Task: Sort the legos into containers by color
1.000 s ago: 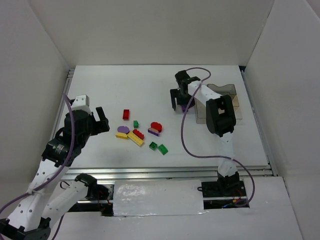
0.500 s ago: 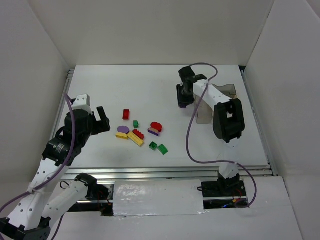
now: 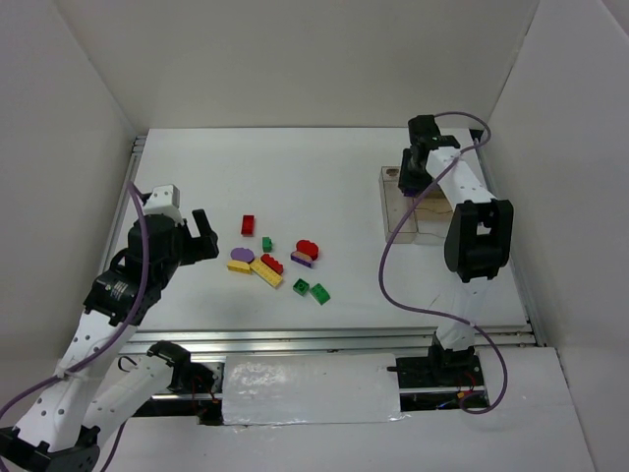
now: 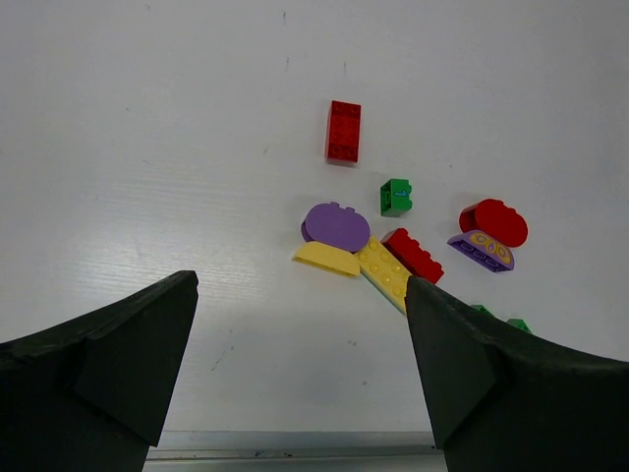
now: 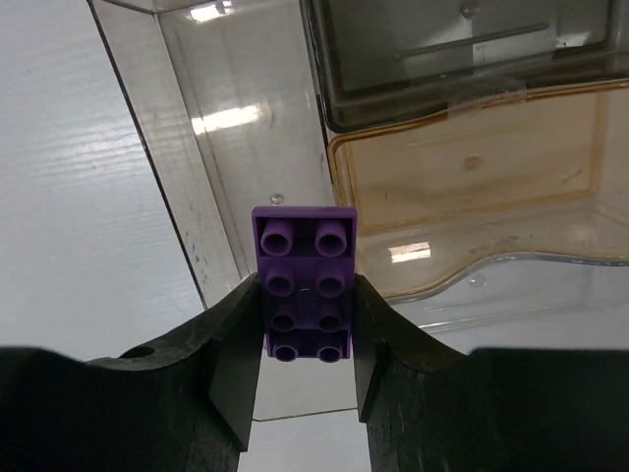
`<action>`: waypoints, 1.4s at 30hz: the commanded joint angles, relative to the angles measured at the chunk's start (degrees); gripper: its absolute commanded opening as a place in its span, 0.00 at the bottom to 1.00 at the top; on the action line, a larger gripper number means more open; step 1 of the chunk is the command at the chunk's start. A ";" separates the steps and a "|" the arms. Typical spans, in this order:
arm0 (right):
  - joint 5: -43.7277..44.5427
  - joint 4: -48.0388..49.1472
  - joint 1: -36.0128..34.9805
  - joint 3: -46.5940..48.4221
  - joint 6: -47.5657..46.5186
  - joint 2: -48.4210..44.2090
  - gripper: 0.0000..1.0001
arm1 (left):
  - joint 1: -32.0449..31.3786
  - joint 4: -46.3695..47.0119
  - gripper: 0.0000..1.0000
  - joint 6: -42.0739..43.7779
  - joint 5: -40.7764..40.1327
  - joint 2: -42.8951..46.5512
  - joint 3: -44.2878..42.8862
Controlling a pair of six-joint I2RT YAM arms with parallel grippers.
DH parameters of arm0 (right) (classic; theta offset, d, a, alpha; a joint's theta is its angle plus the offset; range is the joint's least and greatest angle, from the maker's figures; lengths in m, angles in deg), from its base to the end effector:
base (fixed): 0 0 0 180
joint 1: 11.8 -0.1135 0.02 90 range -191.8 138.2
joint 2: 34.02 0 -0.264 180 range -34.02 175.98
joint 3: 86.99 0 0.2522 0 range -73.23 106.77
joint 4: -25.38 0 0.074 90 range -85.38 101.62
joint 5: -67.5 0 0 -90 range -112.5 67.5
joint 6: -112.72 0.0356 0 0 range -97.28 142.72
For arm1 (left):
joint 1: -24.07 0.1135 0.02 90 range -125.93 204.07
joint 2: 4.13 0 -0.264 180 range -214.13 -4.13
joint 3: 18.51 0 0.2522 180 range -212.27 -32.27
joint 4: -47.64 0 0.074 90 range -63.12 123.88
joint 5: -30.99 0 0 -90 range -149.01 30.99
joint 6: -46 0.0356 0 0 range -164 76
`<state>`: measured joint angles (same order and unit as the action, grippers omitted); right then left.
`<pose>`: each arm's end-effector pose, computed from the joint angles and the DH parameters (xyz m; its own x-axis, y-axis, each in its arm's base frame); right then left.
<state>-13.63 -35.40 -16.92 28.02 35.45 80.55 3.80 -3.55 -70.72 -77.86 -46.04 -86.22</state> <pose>0.4347 0.0334 0.2607 -0.8469 0.1427 -0.5122 0.1788 0.9836 -0.0217 0.1427 -0.0404 0.3534 -0.3836 -0.3119 -0.8692 -0.1326 0.9501 -0.2825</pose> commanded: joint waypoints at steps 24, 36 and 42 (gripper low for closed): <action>-18.72 15.07 -25.09 -20.43 -3.31 -18.14 0.87 | 0.58 2.27 0.99 1.32 0.48 -0.45 -0.01; -15.98 16.80 -35.39 -15.75 -24.06 -8.05 1.00 | 0.58 2.45 1.00 1.76 1.36 0.33 0.25; -21.42 11.00 -35.39 -10.11 -27.94 -1.99 1.00 | 0.59 2.54 0.99 1.85 1.54 0.43 0.25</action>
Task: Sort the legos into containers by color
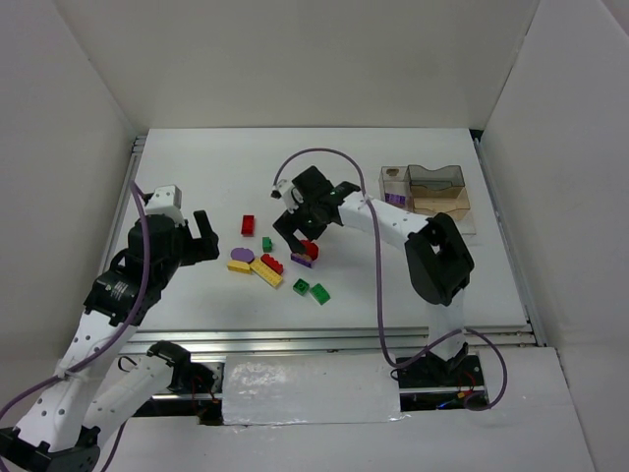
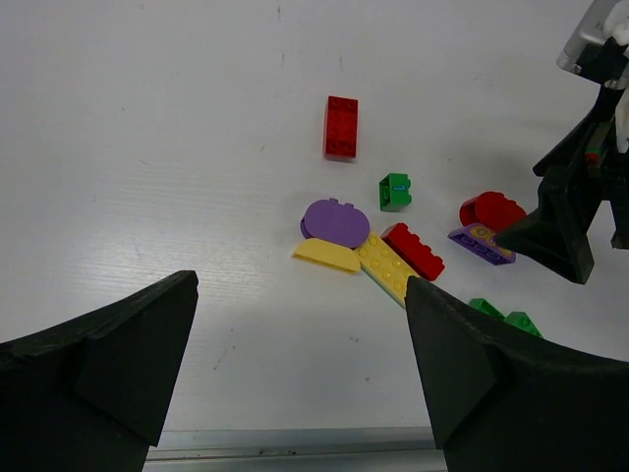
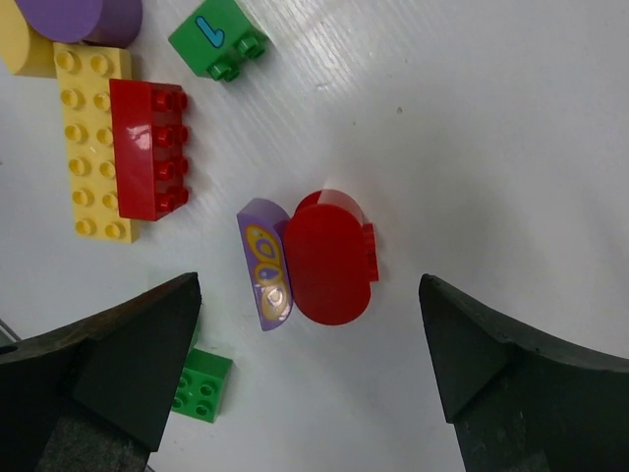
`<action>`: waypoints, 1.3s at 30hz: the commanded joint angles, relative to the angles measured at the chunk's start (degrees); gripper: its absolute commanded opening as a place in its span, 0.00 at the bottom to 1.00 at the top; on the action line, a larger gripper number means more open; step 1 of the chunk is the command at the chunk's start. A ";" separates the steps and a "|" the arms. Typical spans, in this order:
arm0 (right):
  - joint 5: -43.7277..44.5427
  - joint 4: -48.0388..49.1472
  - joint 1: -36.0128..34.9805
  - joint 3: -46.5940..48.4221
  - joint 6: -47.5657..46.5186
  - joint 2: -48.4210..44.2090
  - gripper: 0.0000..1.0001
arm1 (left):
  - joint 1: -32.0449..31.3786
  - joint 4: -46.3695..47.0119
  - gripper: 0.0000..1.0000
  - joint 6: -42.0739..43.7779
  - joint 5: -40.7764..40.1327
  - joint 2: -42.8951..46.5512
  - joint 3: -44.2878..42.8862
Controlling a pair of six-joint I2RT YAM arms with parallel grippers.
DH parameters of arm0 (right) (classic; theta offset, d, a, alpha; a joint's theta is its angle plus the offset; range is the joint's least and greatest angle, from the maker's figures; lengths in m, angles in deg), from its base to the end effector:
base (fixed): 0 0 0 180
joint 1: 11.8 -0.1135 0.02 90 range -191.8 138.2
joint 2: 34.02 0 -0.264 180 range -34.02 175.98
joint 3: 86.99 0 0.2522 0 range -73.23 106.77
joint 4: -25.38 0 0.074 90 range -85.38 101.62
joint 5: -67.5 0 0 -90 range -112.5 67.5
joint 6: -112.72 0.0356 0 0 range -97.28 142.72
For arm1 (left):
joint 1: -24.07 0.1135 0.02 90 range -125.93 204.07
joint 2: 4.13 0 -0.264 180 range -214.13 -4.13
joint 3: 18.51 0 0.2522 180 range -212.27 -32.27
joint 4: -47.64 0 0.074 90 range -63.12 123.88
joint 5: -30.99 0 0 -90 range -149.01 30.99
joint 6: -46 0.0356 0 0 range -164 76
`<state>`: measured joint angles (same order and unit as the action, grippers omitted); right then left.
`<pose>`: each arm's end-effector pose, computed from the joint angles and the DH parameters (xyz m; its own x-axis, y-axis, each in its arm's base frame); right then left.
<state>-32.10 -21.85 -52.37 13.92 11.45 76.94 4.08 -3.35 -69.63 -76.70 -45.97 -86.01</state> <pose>0.3165 0.2788 0.2242 -0.4880 -0.6715 -0.5575 -0.8210 0.5701 0.0320 0.1430 -0.0405 0.3526 -0.3917 -0.2960 -0.8712 -0.1130 0.9551 -0.2738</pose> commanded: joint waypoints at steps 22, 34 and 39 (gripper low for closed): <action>4.07 1.31 -1.35 -1.55 -0.25 5.50 0.78 | 0.30 2.08 1.00 0.75 0.03 0.27 -0.05; 7.05 6.84 -1.35 -4.45 3.26 4.01 0.38 | 0.39 2.08 0.99 0.58 0.12 -0.25 -0.40; 8.99 11.23 -1.35 -8.83 8.97 -3.54 0.24 | 0.30 1.73 1.00 -1.26 2.57 -1.74 -1.89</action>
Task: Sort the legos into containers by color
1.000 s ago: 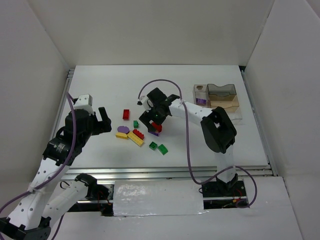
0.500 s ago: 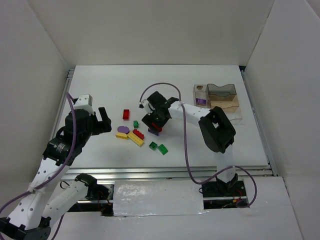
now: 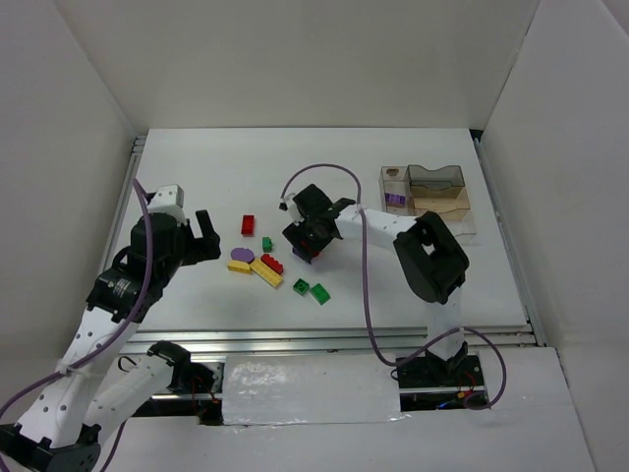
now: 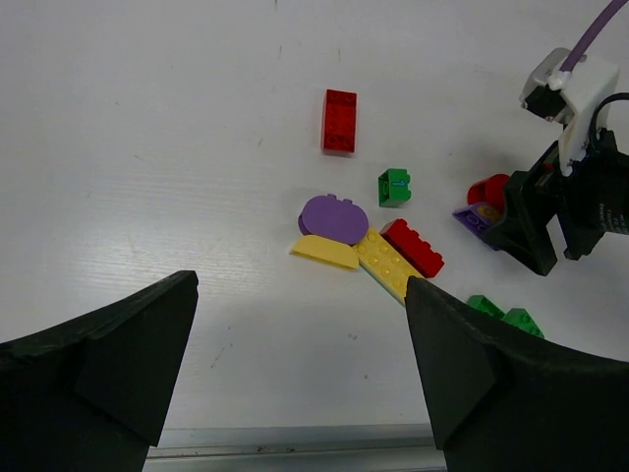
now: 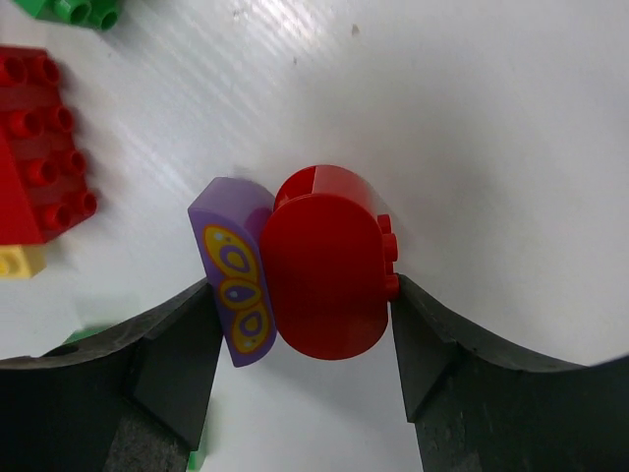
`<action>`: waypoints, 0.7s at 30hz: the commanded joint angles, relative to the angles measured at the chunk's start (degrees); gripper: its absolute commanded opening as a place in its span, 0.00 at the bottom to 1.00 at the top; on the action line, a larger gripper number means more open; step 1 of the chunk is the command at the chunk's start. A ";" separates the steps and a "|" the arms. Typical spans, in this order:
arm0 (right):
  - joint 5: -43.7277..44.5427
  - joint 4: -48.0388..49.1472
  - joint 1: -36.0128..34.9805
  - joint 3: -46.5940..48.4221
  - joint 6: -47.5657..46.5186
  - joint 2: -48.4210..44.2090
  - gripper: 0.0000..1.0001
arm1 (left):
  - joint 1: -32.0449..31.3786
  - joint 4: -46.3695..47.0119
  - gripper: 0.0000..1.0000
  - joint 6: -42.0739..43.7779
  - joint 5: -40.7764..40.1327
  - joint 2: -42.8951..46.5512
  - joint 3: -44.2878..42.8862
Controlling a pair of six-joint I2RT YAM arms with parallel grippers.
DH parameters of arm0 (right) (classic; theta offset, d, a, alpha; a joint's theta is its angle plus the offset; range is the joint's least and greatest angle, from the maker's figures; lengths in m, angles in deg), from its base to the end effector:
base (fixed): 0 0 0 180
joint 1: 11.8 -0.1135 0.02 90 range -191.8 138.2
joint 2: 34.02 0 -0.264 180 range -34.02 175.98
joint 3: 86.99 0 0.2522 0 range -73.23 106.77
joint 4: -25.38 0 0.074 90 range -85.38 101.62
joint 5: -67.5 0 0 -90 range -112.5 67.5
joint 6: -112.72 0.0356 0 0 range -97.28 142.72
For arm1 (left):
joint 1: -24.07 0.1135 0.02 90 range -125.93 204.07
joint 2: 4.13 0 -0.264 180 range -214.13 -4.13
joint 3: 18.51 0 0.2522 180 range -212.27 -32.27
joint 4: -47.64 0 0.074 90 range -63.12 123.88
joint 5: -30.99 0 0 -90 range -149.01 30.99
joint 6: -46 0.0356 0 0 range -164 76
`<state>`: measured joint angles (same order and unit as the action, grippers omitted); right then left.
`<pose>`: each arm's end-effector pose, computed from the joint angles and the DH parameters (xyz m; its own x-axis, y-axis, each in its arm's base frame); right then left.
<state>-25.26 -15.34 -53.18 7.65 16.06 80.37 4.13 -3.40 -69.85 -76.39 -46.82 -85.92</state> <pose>0.3143 0.2792 0.1734 -0.5698 -0.6564 -0.4944 -0.7492 0.6621 -0.0155 0.1463 -0.0418 0.3501 -0.4073 -0.2949 -0.8644 -0.1153 0.9555 -0.2716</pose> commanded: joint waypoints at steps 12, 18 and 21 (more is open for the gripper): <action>2.14 15.18 -6.86 -18.65 19.66 -38.34 0.27 | -0.09 24.60 1.00 -21.52 41.10 -8.62 -0.50; 8.11 15.36 -11.70 -19.27 22.91 -42.49 0.28 | -2.11 32.97 0.98 -25.75 45.08 -12.06 0.65; 9.27 16.32 -12.49 -19.36 24.67 -43.63 0.29 | -3.69 33.23 0.95 -25.92 44.37 -12.58 1.09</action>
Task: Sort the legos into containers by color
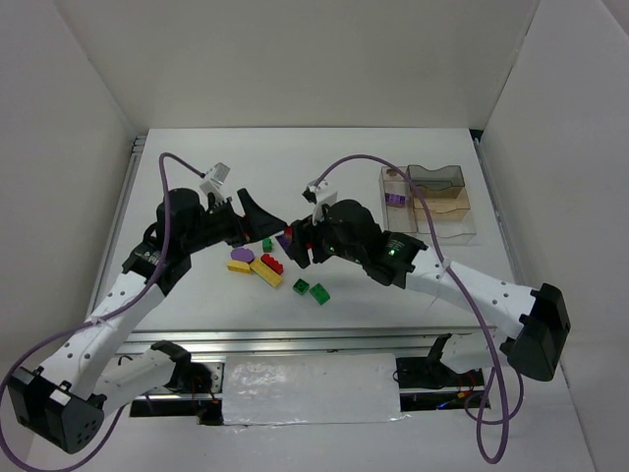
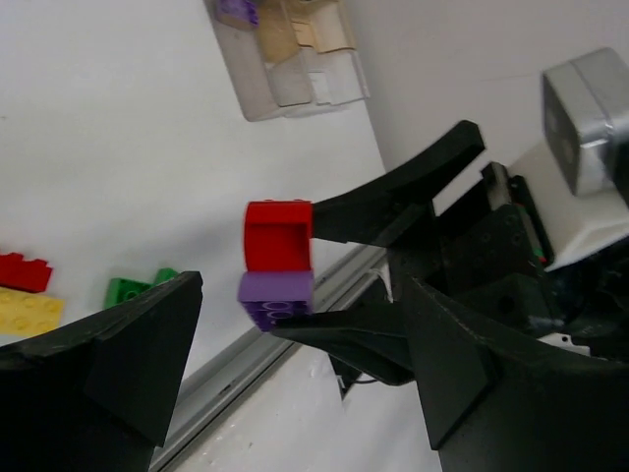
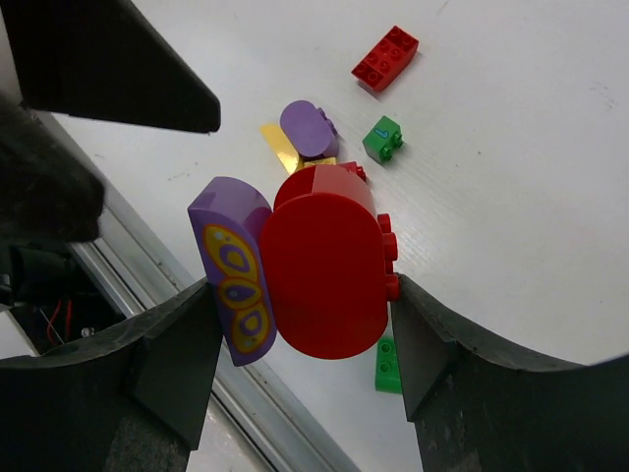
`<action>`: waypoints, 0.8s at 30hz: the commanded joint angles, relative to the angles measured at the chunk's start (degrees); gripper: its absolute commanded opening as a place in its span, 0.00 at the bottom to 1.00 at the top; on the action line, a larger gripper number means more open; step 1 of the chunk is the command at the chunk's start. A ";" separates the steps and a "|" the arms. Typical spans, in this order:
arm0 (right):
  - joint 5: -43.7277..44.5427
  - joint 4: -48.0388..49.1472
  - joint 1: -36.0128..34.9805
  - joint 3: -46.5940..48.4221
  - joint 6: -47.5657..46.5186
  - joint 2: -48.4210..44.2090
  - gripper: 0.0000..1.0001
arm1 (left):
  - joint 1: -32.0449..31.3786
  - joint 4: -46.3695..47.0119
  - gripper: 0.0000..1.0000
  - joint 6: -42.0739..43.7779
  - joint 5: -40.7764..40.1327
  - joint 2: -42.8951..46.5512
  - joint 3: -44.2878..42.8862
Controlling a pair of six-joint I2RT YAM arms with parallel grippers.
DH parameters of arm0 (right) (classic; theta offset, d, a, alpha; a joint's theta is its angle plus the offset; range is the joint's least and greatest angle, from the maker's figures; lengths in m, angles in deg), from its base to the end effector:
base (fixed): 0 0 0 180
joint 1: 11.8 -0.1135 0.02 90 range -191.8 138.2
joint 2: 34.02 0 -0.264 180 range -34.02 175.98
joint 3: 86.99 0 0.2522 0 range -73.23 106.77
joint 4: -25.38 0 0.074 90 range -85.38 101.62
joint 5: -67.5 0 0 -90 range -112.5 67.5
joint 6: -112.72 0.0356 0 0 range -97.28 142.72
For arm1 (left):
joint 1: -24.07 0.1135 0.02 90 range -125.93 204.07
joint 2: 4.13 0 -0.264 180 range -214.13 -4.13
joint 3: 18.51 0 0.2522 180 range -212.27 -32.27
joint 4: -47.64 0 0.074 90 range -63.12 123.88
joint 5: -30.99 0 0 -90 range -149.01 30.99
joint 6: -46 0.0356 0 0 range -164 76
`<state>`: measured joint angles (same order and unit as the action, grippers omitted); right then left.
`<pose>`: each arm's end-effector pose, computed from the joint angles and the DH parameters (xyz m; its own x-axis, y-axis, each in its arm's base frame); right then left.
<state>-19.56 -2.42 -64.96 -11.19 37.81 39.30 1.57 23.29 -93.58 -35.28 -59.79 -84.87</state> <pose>0.1785 0.2352 0.3305 -0.4484 -0.1649 -0.8785 -0.6781 0.7031 0.2141 0.2001 -0.0984 0.3532 -0.6831 -0.4714 -0.5578 0.2954 0.5201 -0.8014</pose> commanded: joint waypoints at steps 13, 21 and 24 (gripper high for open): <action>5.24 6.40 -1.94 0.63 4.07 -4.41 0.30 | -4.74 6.46 0.69 -1.22 2.91 -4.46 0.30; 9.62 4.82 -2.12 0.71 4.24 -4.41 0.30 | -5.01 3.83 0.85 0.97 0.10 -3.23 -1.10; 8.49 5.86 -2.12 -0.16 4.07 -4.94 0.31 | -5.01 4.00 0.71 1.50 -0.35 -2.18 -0.93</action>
<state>-12.80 -1.13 -66.84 -11.65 41.33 36.53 -2.89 26.72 -94.48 -35.61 -63.94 -83.65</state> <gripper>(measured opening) 0.707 0.749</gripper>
